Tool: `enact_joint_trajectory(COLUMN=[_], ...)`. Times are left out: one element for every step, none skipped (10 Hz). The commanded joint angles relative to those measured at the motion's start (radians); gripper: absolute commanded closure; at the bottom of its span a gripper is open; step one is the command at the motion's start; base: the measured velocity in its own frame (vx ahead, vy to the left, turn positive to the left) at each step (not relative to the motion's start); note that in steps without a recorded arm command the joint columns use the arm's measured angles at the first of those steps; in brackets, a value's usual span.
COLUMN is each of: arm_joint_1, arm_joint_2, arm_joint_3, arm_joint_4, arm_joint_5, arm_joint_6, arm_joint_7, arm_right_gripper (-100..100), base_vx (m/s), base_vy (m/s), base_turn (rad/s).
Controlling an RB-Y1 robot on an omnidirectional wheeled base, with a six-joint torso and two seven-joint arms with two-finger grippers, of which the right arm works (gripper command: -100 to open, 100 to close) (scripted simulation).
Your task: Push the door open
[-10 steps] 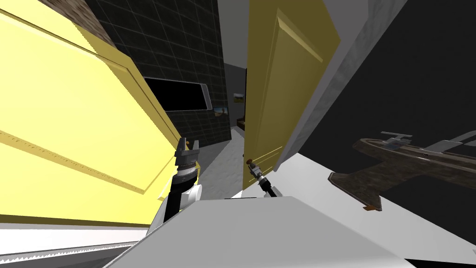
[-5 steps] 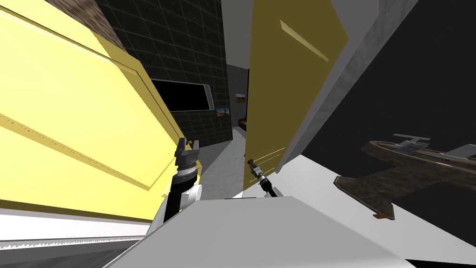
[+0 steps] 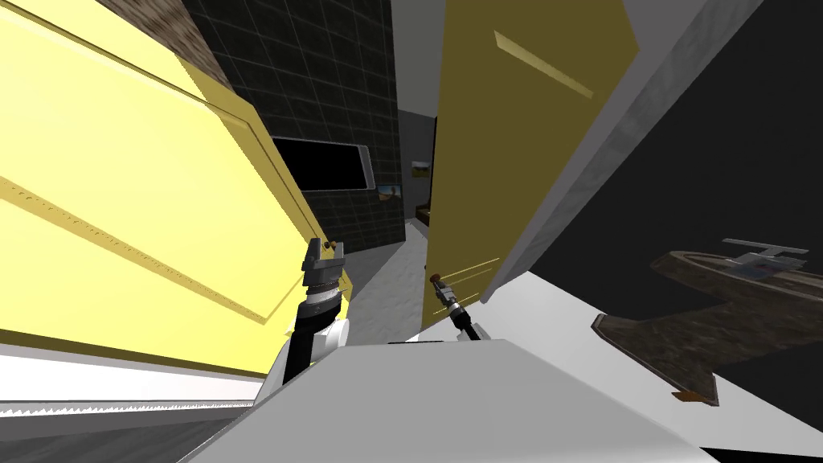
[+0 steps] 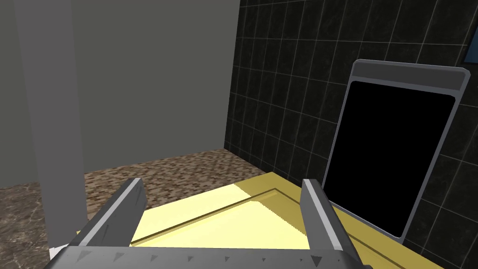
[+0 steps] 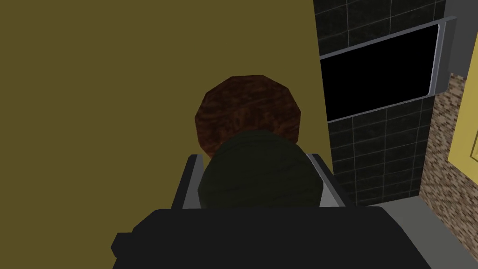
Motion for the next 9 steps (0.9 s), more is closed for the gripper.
enact_joint_trajectory(arm_joint_1=[-0.013, -0.015, -0.015, -0.016, -0.016, -0.018, -0.019, -0.019, -0.021], arm_joint_2=[-0.008, -0.009, -0.009, -0.009, -0.009, -0.009, -0.01, -0.01, -0.01], arm_joint_3=[-0.021, -0.028, -0.028, -0.036, -0.036, -0.044, -0.052, -0.052, -0.061], arm_joint_4=[0.004, 0.005, 0.005, 0.007, 0.007, 0.008, 0.01, 0.01, 0.012], arm_joint_5=[-0.026, -0.041, -0.041, -0.056, -0.056, -0.071, -0.086, -0.086, -0.104], arm_joint_6=[-0.008, -0.009, -0.009, -0.01, -0.01, -0.011, -0.013, -0.013, -0.014], arm_joint_7=[-0.05, -0.076, -0.089, -0.125, -0.125, -0.161, -0.188, -0.198, -0.237], arm_right_gripper=[100, 100, 100, 100, 100, 100, 100, 100, 100], base_vx=[0.028, 0.033, 0.021, 0.023, 0.023, 0.021, 0.034, 0.032, 0.024], base_vy=[0.003, 0.001, 0.008, 0.003, 0.0, 0.004, -0.003, -0.01, -0.006], base_turn=[0.09, 0.127, 0.042, 0.064, 0.031, 0.064, 0.128, 0.047, 0.068])
